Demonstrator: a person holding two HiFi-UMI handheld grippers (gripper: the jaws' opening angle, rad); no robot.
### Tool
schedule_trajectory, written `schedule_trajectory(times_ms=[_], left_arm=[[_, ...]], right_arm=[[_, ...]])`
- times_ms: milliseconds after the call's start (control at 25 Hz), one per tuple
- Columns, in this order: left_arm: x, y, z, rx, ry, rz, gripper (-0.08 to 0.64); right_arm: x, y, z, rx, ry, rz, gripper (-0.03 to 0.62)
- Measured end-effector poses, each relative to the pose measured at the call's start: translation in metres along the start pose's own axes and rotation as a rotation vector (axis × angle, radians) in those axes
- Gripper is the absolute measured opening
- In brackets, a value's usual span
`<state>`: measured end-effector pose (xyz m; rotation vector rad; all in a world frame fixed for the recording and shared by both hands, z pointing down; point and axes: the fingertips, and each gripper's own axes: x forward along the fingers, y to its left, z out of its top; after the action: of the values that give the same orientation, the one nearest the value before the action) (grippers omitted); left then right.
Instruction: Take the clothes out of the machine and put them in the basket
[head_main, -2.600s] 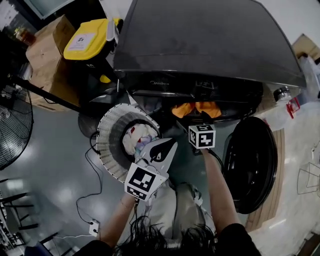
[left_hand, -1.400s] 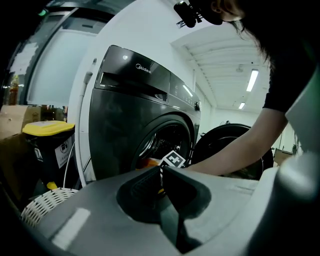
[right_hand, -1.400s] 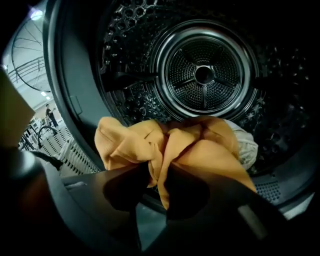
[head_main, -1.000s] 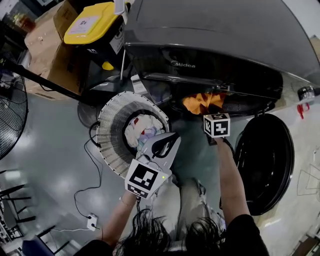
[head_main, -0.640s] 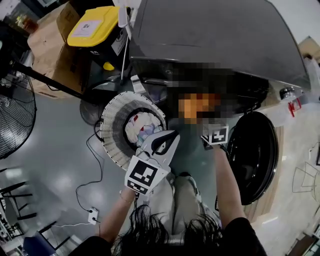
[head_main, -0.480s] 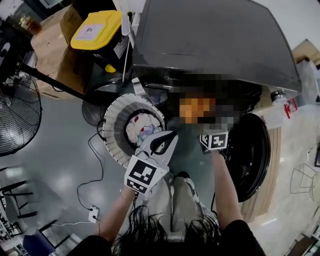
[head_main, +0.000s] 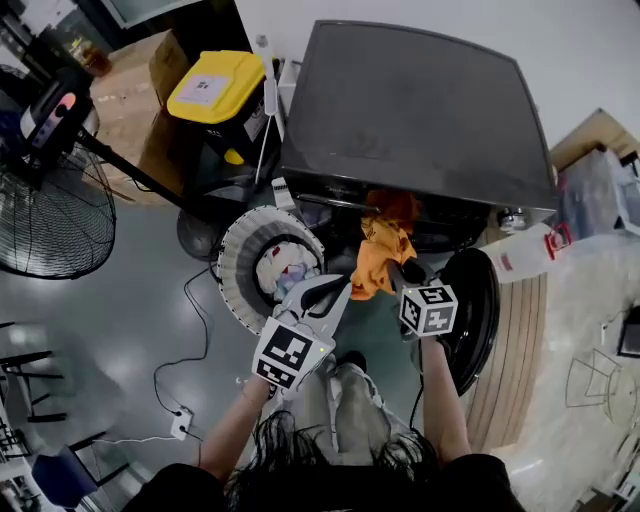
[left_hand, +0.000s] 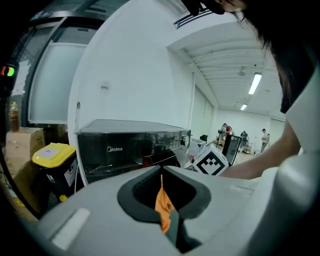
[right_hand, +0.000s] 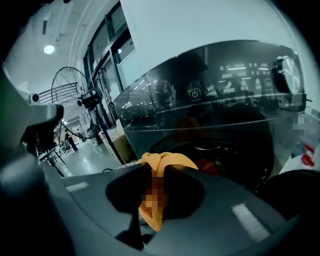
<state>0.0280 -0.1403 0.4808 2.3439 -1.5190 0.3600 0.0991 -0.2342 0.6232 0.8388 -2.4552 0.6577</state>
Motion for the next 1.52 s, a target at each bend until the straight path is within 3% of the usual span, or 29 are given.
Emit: schedule_trajectory(times_ms=[360,680,1080,1240,1440,1520], left_arm=[[-0.024,-0.042,0.031,-0.02,-0.011,0.038,0.005],[-0.053,-0.061,0.052,-0.038,-0.02,0.085,0.005],[-0.108,-0.049,0.077,-0.069,-0.078,0.248,0.005],[-0.126,-0.043,0.076,-0.076,-0.078,0.281,0.006],[-0.134,-0.043,0.052,-0.078,-0.003,0.258,0.101],[-0.132,-0.046,0.034,-0.077,0.056,0.221,0.179]], right_arm=[[-0.084,0.034,0.046,-0.001,-0.07,0.07,0.083],[-0.143,0.065,0.091,-0.06,-0.119,0.131,0.083],[-0.199,0.105,0.16,-0.151,-0.25,0.213,0.083],[-0.208,0.129,0.19,-0.222,-0.292,0.265,0.083],[-0.217,0.173,0.229,-0.326,-0.346,0.353,0.083],[-0.22,0.191,0.243,-0.358,-0.367,0.385,0.083]])
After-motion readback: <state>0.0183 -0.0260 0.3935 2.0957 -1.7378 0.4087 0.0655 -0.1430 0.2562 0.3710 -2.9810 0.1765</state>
